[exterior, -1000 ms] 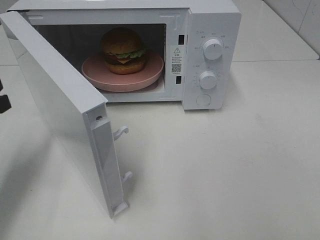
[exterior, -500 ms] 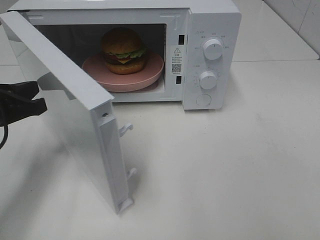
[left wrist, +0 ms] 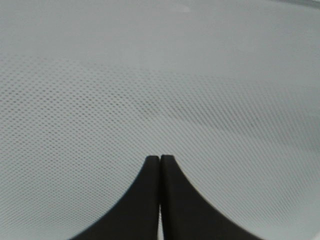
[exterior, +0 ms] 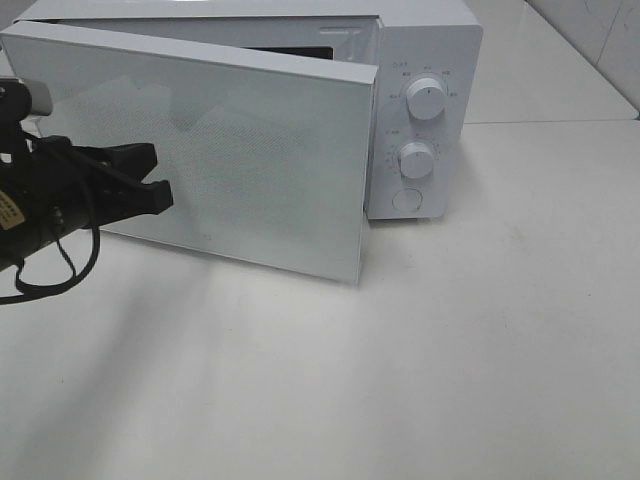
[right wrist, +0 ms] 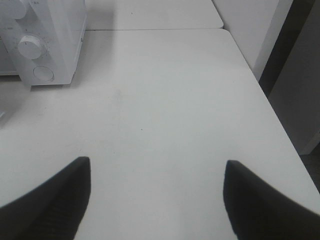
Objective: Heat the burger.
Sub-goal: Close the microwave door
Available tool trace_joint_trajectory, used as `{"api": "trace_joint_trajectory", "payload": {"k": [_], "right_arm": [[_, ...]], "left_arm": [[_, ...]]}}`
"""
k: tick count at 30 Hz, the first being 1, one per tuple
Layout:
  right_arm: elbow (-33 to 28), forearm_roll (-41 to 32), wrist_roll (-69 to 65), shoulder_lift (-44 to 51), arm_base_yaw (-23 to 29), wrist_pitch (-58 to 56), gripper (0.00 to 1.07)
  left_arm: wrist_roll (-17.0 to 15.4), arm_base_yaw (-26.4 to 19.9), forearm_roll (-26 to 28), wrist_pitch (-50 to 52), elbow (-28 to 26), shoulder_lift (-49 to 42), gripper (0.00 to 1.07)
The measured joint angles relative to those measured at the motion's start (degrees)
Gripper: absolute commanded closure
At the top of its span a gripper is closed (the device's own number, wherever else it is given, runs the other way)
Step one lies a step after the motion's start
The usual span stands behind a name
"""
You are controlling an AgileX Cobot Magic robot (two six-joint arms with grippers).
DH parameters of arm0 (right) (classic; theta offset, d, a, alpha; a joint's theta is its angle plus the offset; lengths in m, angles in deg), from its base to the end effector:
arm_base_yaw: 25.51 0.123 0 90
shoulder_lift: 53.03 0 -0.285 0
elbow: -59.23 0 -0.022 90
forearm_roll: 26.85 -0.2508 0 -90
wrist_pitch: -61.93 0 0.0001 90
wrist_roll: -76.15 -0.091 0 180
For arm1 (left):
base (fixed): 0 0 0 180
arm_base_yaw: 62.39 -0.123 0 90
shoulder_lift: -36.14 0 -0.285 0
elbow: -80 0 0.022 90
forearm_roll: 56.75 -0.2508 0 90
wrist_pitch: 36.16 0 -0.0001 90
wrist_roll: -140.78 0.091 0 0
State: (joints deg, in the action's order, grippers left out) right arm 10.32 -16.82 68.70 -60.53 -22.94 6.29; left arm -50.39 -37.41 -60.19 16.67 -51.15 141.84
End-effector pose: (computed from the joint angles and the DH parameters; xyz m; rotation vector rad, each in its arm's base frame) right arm -0.0016 -0.0132 0.2840 0.0814 1.9437 -0.0906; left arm 0.2644 -0.1280 0.1617 0.2835 1.7778 -0.4699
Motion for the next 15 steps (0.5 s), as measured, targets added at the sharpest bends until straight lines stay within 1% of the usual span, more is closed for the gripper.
{"api": "trace_joint_trajectory", "payload": {"k": [2, 3, 4, 6, 7, 8, 9, 11, 13, 14, 15], "right_arm": [[0.0, 0.0, 0.0, 0.0, 0.0, 0.0, 0.36], [0.0, 0.0, 0.0, 0.0, 0.0, 0.0, 0.36], [0.0, 0.0, 0.0, 0.0, 0.0, 0.0, 0.36], [0.0, 0.0, 0.0, 0.0, 0.0, 0.0, 0.36], [0.0, 0.0, 0.0, 0.0, 0.0, 0.0, 0.36], [0.0, 0.0, 0.0, 0.0, 0.0, 0.0, 0.36], [0.0, 0.0, 0.0, 0.0, 0.0, 0.0, 0.36], [0.0, 0.0, 0.0, 0.0, 0.0, 0.0, 0.36], [0.0, 0.0, 0.0, 0.0, 0.0, 0.0, 0.36], [0.0, 0.0, 0.0, 0.0, 0.0, 0.0, 0.36], [0.0, 0.0, 0.0, 0.0, 0.0, 0.0, 0.36]], "left_arm": [[0.0, 1.8, 0.0, -0.2, -2.1, 1.3, 1.07], [0.0, 1.8, 0.0, -0.2, -2.1, 1.3, 1.07], [0.0, 3.2, 0.0, -0.8, -3.7, 2.1, 1.07], [0.0, 3.7, 0.0, -1.3, -4.5, 2.4, 1.07], [0.0, 4.9, 0.0, -2.1, -6.4, 3.0, 1.07], [0.0, 4.9, 0.0, -2.1, -6.4, 3.0, 1.07], [0.0, 5.8, 0.2, -2.9, -8.3, 3.6, 1.07], [0.0, 6.2, 0.2, -3.3, -9.0, 4.0, 1.07], [0.0, 7.8, 0.7, -6.1, -12.9, 5.1, 1.07], [0.0, 7.8, 0.7, -6.1, -12.9, 5.1, 1.07], [0.0, 8.0, 0.7, -6.8, -14.0, 5.3, 1.07]]}}
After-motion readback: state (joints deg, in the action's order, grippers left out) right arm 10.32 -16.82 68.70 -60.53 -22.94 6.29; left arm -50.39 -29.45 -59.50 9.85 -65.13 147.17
